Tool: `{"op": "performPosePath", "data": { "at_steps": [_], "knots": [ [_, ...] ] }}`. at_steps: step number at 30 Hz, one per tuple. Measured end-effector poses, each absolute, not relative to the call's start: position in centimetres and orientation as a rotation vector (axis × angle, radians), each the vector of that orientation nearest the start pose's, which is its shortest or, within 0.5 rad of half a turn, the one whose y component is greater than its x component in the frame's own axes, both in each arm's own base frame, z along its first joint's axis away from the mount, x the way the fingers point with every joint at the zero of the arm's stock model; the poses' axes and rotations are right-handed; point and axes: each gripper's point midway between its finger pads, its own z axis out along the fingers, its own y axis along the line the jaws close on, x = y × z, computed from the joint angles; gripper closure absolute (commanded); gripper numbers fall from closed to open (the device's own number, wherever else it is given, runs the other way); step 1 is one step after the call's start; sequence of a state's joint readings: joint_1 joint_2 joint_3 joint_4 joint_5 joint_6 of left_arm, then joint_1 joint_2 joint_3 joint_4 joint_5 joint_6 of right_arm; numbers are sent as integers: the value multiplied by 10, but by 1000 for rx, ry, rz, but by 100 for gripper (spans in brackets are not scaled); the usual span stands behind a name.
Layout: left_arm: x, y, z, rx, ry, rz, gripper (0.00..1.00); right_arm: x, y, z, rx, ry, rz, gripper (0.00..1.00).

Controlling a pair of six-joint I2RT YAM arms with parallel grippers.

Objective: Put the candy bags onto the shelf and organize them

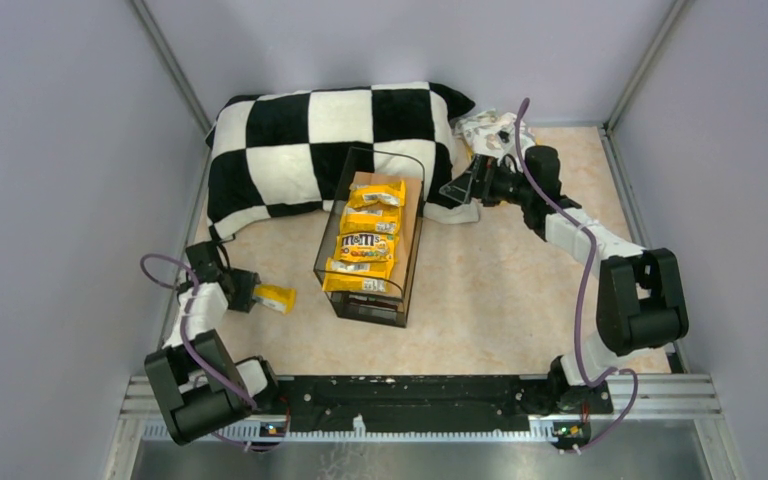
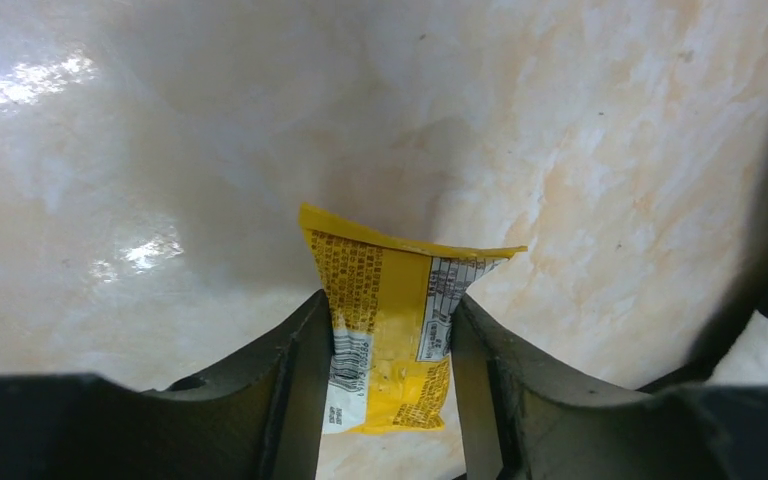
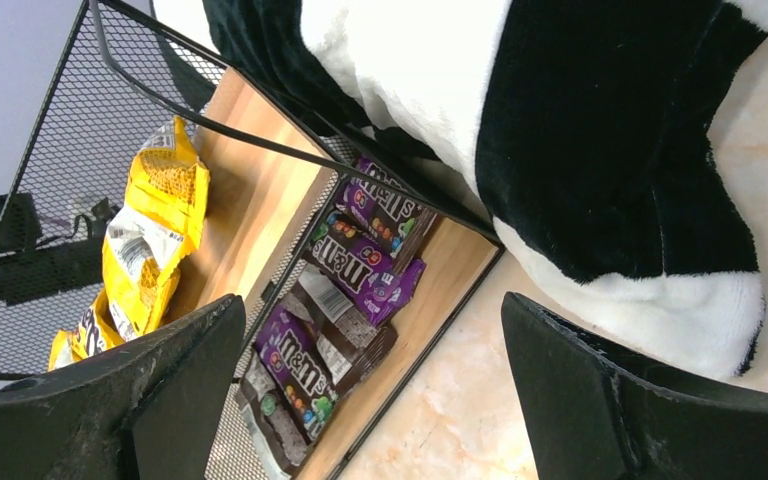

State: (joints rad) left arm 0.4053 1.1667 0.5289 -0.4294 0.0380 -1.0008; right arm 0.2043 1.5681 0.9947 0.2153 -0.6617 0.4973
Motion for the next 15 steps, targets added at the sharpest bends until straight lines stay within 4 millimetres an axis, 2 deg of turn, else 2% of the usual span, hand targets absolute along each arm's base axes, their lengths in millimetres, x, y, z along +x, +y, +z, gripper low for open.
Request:
{"op": "performPosePath", "data": {
  "at_steps": [2, 9, 12, 15],
  "knots": [
    [246, 58, 35, -1699, 2032, -269, 54, 399, 208, 190, -171, 2000, 1089, 1],
    [254, 50, 65, -1611, 1986, -377, 55, 402, 205, 188, -157, 2002, 1062, 1],
    [263, 46, 90, -1562, 1959, -442, 55, 404, 204, 187, -147, 2006, 1049, 1],
    [277, 42, 130, -1481, 1890, -536, 57, 404, 202, 188, -137, 2011, 1040, 1]
  ]
}}
